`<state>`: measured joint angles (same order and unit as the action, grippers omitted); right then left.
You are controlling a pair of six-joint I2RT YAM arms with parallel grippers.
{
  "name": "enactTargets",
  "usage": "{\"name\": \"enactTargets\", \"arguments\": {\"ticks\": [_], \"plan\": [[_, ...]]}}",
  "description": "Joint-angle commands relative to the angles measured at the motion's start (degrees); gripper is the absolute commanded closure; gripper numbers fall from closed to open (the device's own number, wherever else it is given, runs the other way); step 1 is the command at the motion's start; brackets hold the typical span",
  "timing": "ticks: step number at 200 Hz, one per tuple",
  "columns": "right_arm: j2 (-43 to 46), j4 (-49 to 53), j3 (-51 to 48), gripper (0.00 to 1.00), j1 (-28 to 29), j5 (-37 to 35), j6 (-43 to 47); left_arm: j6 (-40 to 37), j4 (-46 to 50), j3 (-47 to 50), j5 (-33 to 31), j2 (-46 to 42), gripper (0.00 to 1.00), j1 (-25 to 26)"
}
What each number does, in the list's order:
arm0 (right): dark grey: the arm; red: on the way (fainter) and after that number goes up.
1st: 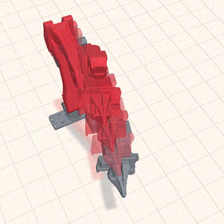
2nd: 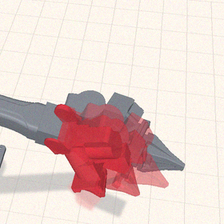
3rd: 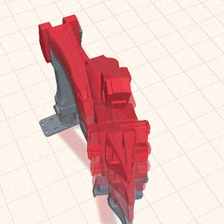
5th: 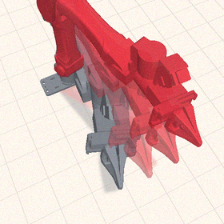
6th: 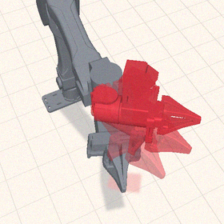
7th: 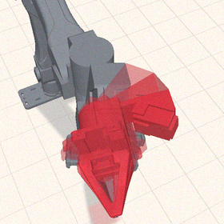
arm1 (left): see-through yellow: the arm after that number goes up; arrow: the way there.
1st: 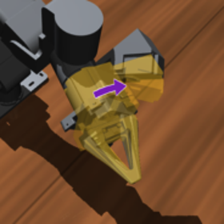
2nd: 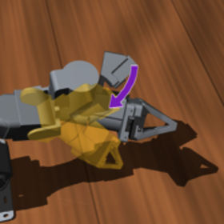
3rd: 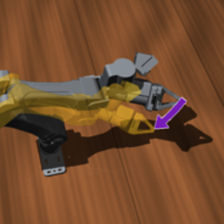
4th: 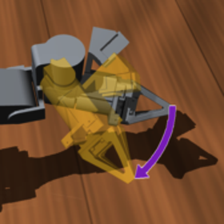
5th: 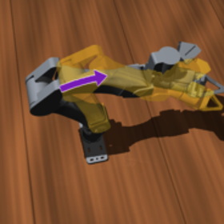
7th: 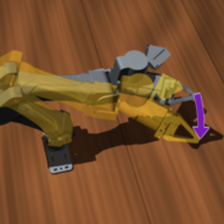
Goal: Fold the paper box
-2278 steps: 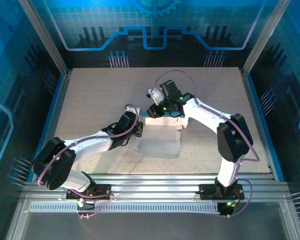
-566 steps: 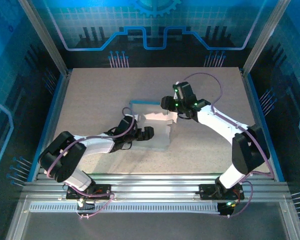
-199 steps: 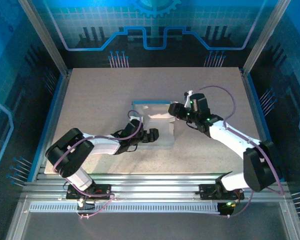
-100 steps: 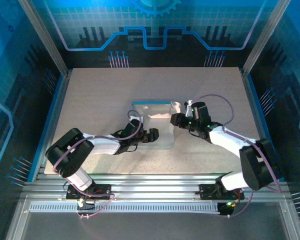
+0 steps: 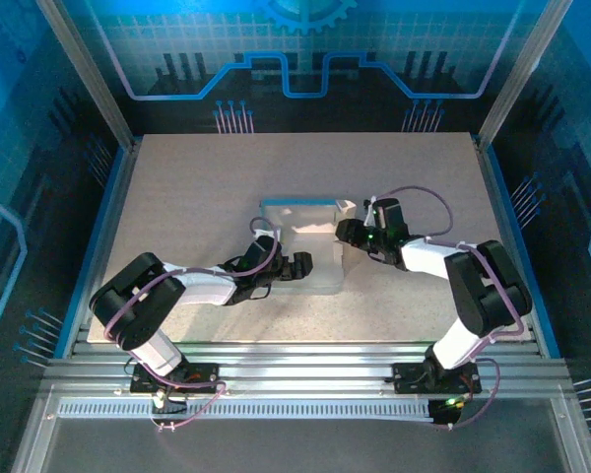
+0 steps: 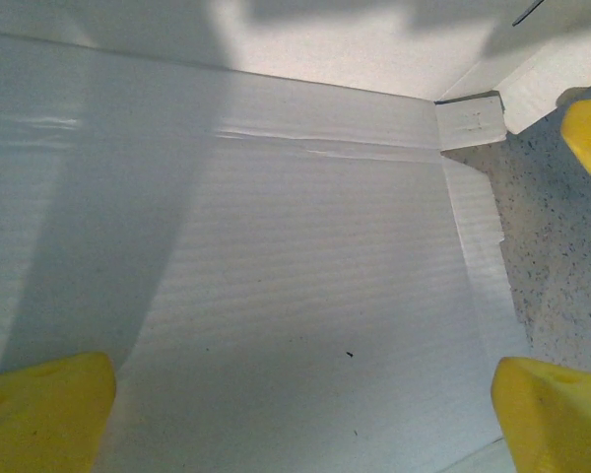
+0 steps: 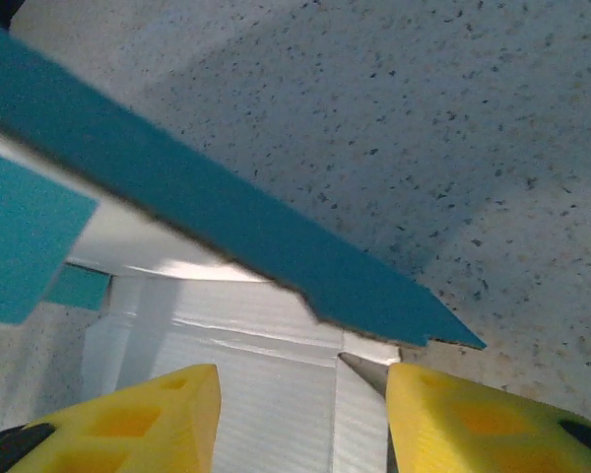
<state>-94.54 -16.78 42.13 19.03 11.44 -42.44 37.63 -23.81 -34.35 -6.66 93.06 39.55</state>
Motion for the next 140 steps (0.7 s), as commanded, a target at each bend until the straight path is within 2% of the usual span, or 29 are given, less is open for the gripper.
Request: {"name": "enactTargets", "arguments": {"ticks": [1, 140], "plan": [[-1.6, -3.1, 1.6, 0.5, -1.1, 0.4, -1.1, 2.1, 4.5, 2.1, 0.7, 0.8, 0.01, 0.4], [-7.9, -7.2, 3.0, 0.51, -1.9, 2.1, -4.6, 1.9, 3.7, 2.5, 0.6, 0.8, 0.01, 0.6]]}}
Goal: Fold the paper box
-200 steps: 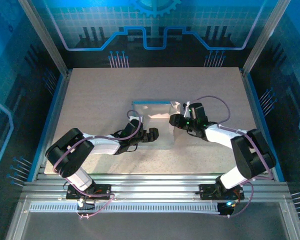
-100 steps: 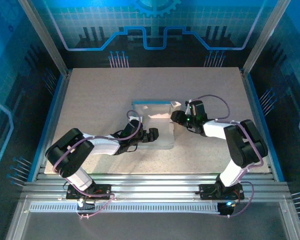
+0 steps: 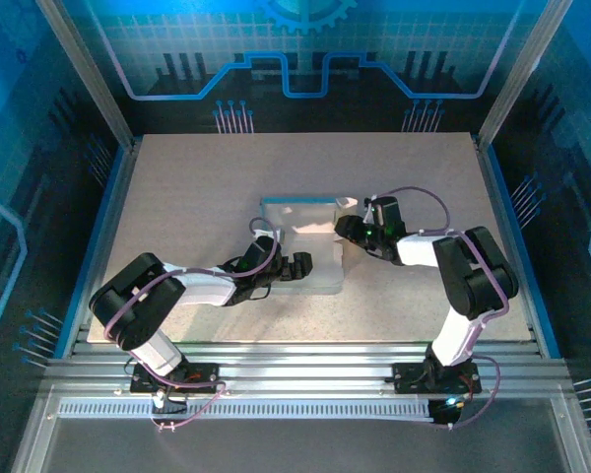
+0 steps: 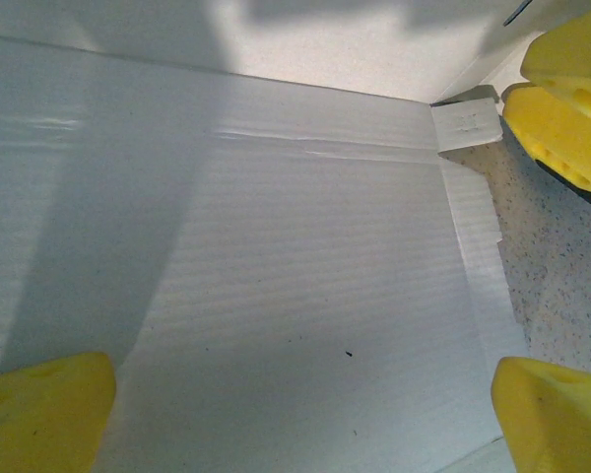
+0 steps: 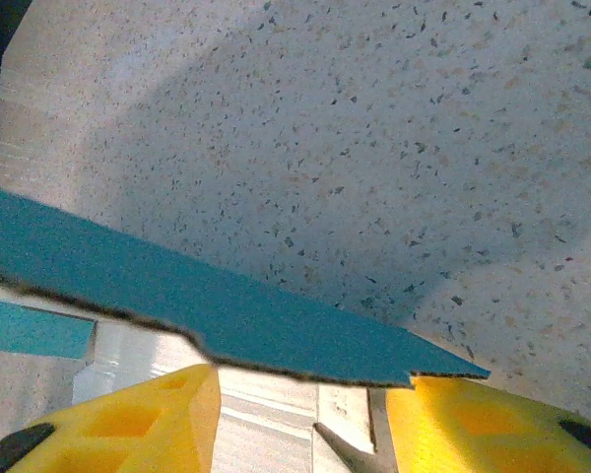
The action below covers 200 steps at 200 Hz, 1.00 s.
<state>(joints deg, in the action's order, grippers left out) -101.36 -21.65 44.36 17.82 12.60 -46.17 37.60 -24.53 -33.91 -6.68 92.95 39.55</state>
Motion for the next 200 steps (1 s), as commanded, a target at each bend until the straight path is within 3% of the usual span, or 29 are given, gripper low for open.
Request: {"name": "enactTargets", "arguments": {"ticks": [1, 63, 135, 200], "plan": [[-1.0, -2.3, 0.7, 0.51, -0.7, 0.9, -0.8, 2.0, 4.4, 2.1, 0.6, 0.9, 0.01, 0.6], [-1.8, -5.2, -0.2, 0.53, -0.2, 2.9, -1.8, 1.9, 4.4, 1.8, 0.8, 1.1, 0.01, 0.6], [-0.5, -1.9, -0.9, 0.53, 0.2, -0.9, -0.8, 1.9, 4.4, 1.9, 0.4, 1.0, 0.01, 1.0], [-1.8, -3.9, -1.5, 0.53, 0.5, 0.3, -1.8, 1.9, 4.4, 1.7, 0.4, 1.2, 0.01, 1.1]]}}
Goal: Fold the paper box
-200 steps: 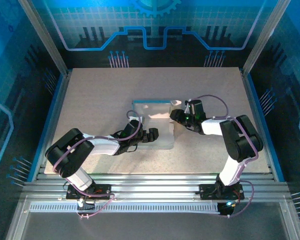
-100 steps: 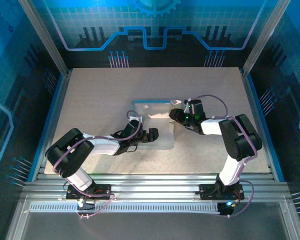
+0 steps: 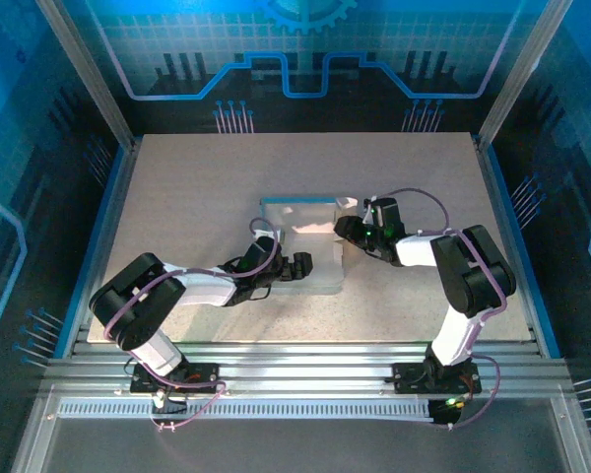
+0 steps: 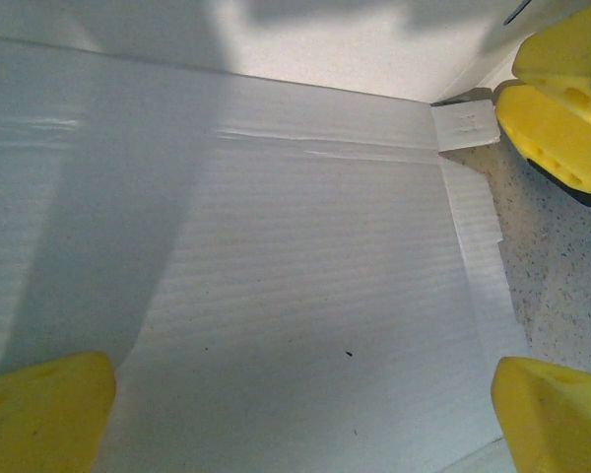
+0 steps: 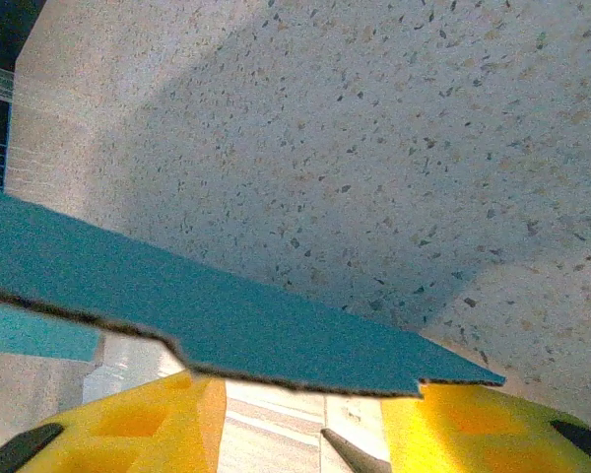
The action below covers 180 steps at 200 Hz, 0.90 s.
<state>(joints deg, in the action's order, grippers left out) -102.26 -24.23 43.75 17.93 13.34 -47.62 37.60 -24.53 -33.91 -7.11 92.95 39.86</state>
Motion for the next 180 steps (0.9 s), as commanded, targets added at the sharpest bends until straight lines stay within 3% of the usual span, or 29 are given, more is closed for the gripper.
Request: {"name": "enactTargets", "arguments": {"ticks": [1, 74, 180], "plan": [[-0.9, -1.3, -0.9, 0.53, 0.4, -0.5, -0.4, 1.9, 4.4, 1.7, 0.9, 1.2, 0.01, 0.8], [-0.1, 0.3, -1.3, 0.53, 0.8, -2.7, 0.0, 1.9, 3.9, 1.8, 1.1, 1.8, 0.01, 0.8], [-0.2, -9.4, -3.8, 0.55, 2.5, 0.9, -0.9, 1.9, 3.6, 2.1, 1.1, 1.9, 0.01, 0.9]]}}
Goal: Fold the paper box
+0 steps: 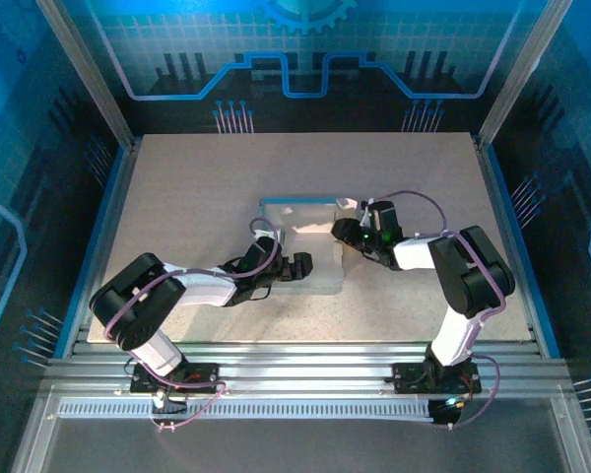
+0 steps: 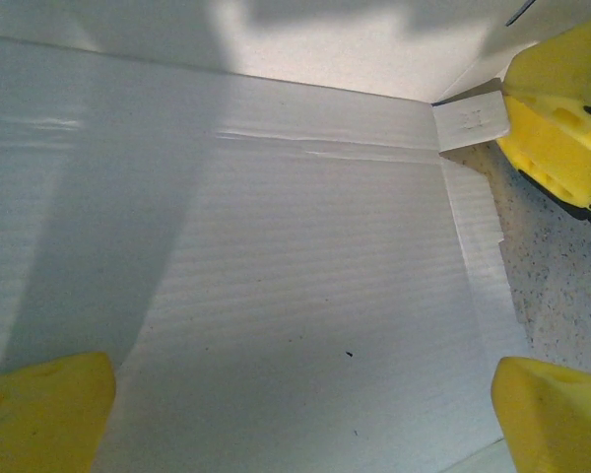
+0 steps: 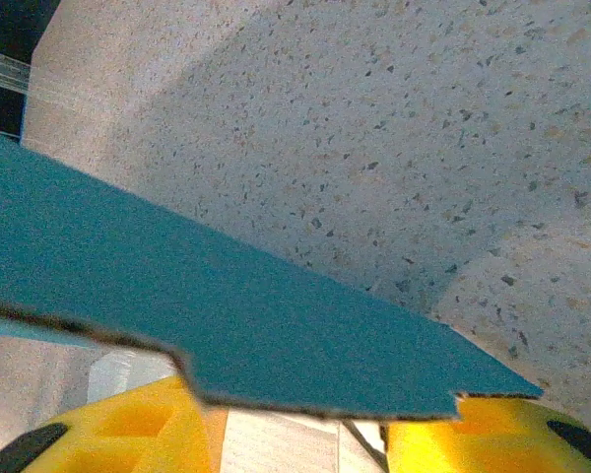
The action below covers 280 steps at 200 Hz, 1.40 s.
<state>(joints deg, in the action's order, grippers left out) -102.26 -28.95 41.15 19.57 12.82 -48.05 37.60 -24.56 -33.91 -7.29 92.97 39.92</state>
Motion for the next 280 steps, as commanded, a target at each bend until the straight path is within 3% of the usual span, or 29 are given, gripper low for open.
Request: {"name": "enactTargets", "arguments": {"ticks": [1, 144, 280], "plan": [[-0.2, -4.7, -1.2, 0.55, 0.8, 1.4, -0.5, 1.9, 3.6, 2.1, 1.3, 1.9, 0.01, 0.8], [-2.0, -6.1, 0.3, 0.55, 3.9, 1.8, -0.4, 1.9, 3.0, 2.3, 1.6, 2.1, 0.01, 0.8], [-1.2, 0.3, 2.0, 0.55, 5.0, -1.2, 2.3, 1.8, 2.4, 2.8, 1.7, 2.1, 0.01, 0.9]]}}
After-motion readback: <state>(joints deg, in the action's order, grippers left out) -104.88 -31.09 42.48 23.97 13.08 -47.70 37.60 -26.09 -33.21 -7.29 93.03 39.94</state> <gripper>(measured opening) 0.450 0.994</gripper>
